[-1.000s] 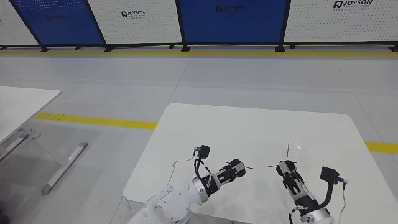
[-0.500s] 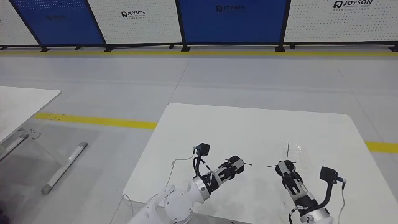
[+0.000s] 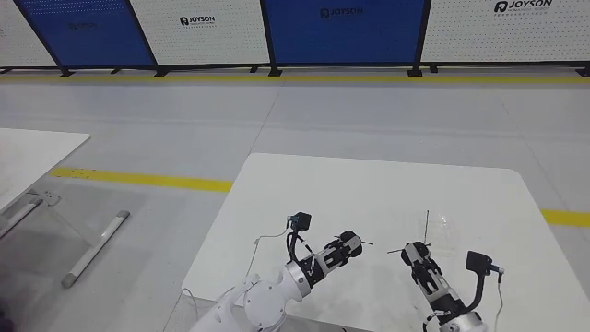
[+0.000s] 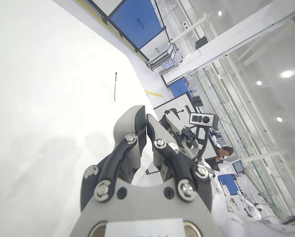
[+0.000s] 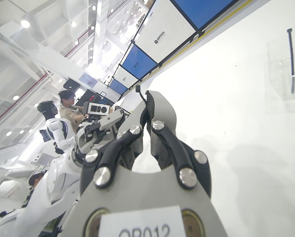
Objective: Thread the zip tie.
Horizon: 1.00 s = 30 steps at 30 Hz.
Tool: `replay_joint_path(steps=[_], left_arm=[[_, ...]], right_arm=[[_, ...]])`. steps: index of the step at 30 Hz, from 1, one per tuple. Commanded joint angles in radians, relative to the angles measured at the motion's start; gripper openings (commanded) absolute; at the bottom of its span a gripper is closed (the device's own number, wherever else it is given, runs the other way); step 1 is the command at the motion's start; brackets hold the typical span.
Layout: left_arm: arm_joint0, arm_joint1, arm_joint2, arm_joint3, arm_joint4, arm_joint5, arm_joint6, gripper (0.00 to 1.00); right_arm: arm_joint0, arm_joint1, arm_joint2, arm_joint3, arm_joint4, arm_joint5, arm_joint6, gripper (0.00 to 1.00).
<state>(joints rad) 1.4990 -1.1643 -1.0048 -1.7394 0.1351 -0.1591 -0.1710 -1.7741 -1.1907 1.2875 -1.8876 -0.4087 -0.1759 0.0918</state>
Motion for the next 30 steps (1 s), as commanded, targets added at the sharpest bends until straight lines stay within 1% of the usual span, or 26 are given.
replay_joint_path(steps=[1,5,9,13,16,25,30], left_arm=[[0.000,0.000,0.000,0.000,0.000,0.000,0.000,0.00],[0.000,0.000,0.000,0.000,0.000,0.000,0.000,0.00],[0.000,0.000,0.000,0.000,0.000,0.000,0.000,0.00],[0.000,0.000,0.000,0.000,0.000,0.000,0.000,0.00],[0.000,0.000,0.000,0.000,0.000,0.000,0.000,0.00],[0.000,0.000,0.000,0.000,0.000,0.000,0.000,0.00],[0.000,0.000,0.000,0.000,0.000,0.000,0.000,0.00]], right_arm=[[0.000,0.000,0.000,0.000,0.000,0.000,0.000,0.00],[0.008,-0.007,-0.025,-0.010,-0.008,0.039,-0.039,0.00],[0.026,-0.018,-0.071,0.001,-0.030,0.083,-0.094,0.00],[0.047,-0.025,-0.100,0.019,-0.027,0.101,-0.095,0.00],[0.054,-0.026,-0.101,0.024,-0.018,0.103,-0.082,0.00],[0.056,-0.027,-0.101,0.026,-0.015,0.102,-0.085,0.00],[0.057,-0.028,-0.094,0.030,0.008,0.073,-0.083,0.00]])
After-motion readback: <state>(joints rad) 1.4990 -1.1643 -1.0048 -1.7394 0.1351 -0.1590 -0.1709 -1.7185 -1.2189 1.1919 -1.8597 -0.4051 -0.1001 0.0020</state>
